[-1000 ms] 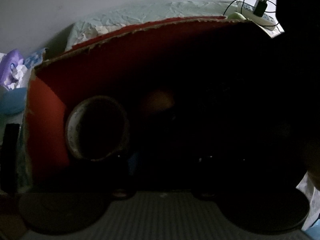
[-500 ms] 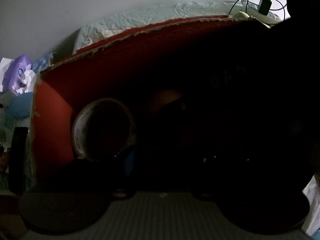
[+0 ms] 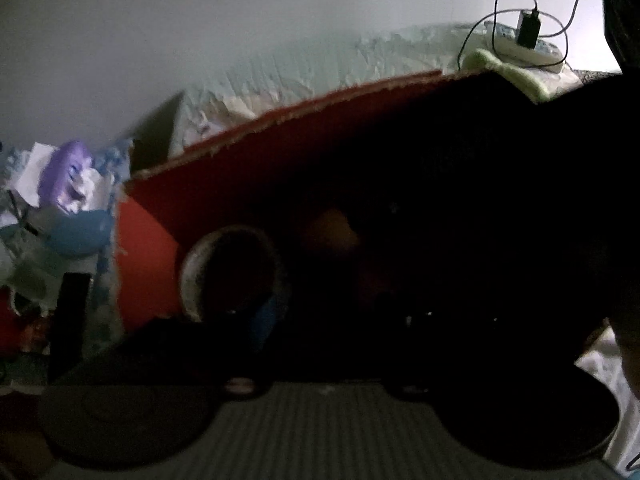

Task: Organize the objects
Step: 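Lower the wooden figure into the red box and open the right gripper, then withdraw the right gripper and grasp the beige slippers tied with red ribbon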

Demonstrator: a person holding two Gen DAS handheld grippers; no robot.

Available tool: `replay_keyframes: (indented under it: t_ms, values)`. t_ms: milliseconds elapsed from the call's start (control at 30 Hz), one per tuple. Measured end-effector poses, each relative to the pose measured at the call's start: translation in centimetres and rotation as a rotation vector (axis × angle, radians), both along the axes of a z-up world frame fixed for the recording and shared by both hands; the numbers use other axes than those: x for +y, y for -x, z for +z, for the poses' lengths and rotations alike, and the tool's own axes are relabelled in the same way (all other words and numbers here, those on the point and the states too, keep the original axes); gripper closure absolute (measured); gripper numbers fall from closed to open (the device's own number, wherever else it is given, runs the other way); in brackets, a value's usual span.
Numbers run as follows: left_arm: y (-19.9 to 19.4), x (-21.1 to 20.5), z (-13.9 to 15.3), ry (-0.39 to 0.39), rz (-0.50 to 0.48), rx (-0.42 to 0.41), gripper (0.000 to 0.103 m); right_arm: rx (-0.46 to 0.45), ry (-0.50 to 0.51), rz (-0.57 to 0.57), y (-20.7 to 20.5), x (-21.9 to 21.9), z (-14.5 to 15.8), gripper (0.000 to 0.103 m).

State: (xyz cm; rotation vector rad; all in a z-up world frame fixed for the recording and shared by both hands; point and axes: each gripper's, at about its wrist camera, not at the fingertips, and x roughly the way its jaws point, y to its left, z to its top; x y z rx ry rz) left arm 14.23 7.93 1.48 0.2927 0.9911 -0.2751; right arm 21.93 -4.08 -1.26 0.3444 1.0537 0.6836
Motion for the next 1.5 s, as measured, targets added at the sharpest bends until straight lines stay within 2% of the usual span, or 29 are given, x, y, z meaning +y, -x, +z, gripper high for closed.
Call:
replay_keyframes:
  t_ms: [333,533,700,767,933,1067,1200,1333,1500]
  values:
    - [2.8,-0.2,2.5,-0.003,0.04,-0.072,0.045,-0.092,-0.061,-0.018,5.1,-3.4,3.3,0.076]
    - [5.0,0.1,3.3,0.026,0.063,-0.082,0.045,-0.139,-0.128,0.002,8.5,-5.0,3.9,0.076]
    - [7.4,0.1,3.9,0.03,0.066,-0.117,0.046,-0.214,-0.134,0.019,11.0,-6.3,3.7,0.076]
    - [8.3,0.3,4.3,0.058,0.059,-0.118,0.046,-0.234,-0.159,0.029,11.9,-7.1,3.3,0.076]
    - [10.7,0.6,4.8,0.089,0.034,-0.143,0.048,-0.22,-0.177,0.071,13.6,-9.2,1.9,0.076]
    - [12.3,0.4,4.1,0.141,-0.007,-0.099,0.05,-0.186,-0.13,0.144,14.9,-9.6,0.3,0.077]
    - [13.3,0.0,2.2,0.169,-0.05,-0.017,0.054,-0.097,-0.063,0.214,15.4,-8.9,-2.0,0.076]
    - [14.3,-0.7,0.1,0.153,-0.072,0.066,0.063,-0.03,-0.059,0.244,15.2,-8.4,-3.2,0.076]
    - [14.5,-0.2,-1.0,0.183,-0.059,0.12,0.065,0.002,-0.031,0.326,16.0,-7.1,-4.4,0.076]
